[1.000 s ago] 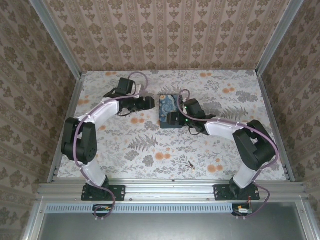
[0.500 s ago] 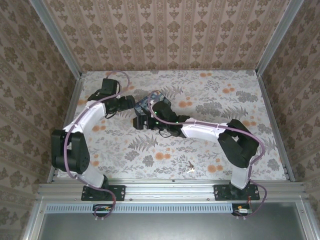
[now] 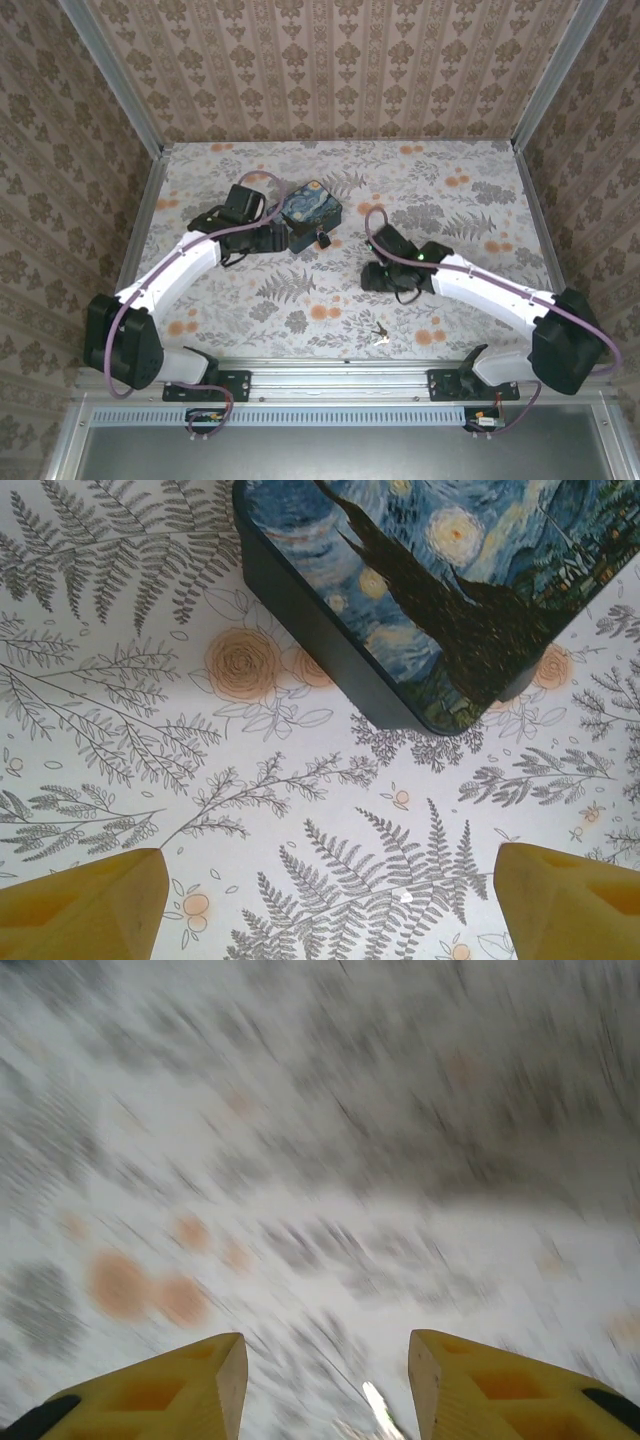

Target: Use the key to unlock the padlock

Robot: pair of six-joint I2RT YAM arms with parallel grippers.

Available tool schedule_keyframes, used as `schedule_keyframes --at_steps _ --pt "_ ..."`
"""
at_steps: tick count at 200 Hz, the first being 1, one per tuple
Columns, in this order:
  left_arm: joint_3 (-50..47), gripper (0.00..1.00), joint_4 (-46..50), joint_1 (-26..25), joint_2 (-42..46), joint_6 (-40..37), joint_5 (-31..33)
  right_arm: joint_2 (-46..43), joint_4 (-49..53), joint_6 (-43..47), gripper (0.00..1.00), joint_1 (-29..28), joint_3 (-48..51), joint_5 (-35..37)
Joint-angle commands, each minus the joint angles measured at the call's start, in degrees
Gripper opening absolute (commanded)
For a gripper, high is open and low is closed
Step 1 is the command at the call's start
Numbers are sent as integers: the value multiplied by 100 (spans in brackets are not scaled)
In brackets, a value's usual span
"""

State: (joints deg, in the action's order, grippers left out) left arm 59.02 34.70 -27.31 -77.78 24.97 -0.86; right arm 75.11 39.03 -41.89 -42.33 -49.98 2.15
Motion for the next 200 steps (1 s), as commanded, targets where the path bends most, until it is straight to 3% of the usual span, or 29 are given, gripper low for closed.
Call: schedule_keyframes --at_steps 1,42,114,200 --pt "-133 86 -25 -88 297 227 111 -391 804 -508 46 -272 425 -160" --pt "-120 86 -97 -165 299 220 16 -335 82 -884 47 -567 963 -225" --pt "-56 86 -83 -169 367 100 104 545 -108 -1228 42 -1055 893 23" --pt "84 86 -5 -161 706 14 140 992 -568 -1597 22 -1152 1338 172"
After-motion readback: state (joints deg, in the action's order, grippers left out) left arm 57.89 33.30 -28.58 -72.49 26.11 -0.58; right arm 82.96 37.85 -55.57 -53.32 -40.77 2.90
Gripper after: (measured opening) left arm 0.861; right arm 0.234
